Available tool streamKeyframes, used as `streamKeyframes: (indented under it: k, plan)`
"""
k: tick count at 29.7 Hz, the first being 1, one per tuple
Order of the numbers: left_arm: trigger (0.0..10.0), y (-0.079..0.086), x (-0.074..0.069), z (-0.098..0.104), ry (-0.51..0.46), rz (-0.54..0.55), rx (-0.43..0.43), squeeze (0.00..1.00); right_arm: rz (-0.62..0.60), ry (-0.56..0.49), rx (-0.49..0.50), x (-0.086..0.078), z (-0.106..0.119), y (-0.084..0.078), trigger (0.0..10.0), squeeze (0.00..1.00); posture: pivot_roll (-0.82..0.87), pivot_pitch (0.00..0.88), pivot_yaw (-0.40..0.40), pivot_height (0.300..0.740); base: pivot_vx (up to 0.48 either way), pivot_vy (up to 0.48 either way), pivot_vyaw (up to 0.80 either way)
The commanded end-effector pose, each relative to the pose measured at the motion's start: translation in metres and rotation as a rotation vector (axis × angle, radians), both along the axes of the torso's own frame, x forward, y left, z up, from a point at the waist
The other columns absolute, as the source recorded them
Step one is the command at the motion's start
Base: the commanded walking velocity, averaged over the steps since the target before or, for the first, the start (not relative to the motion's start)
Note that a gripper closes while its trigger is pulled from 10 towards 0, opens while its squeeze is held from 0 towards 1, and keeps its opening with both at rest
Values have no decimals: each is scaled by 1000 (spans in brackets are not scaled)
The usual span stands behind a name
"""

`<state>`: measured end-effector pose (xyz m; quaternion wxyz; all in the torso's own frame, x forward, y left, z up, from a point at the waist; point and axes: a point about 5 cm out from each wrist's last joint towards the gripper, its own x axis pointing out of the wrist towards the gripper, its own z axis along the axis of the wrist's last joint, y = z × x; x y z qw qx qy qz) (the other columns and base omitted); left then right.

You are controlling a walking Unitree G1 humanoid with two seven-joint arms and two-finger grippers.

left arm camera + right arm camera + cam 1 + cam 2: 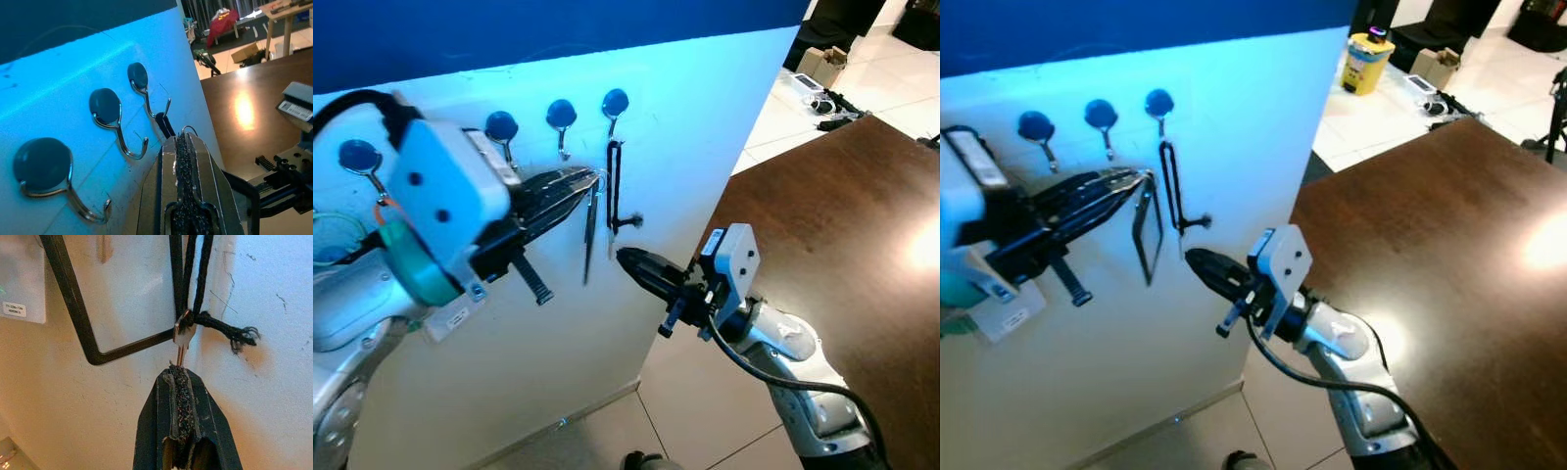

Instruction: Hang keys on a hook

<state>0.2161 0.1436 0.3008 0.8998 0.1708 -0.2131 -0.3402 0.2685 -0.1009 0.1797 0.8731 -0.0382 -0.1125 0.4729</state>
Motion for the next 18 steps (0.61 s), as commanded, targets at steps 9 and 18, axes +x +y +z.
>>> streamKeyframes:
  k: [9, 18]
  plan:
    - [10000, 26, -12, 16, -75, 66, -39, 0, 13, 9, 1, 2, -2, 1, 10000, 0, 82, 36, 16, 740, 0, 0, 0]
    - [10000, 28, -12, 10, -56, 112, 54, 0, 19, 7, -3, 3, -2, 1, 10000, 0, 80, 28, 6, 740, 0, 0, 0]
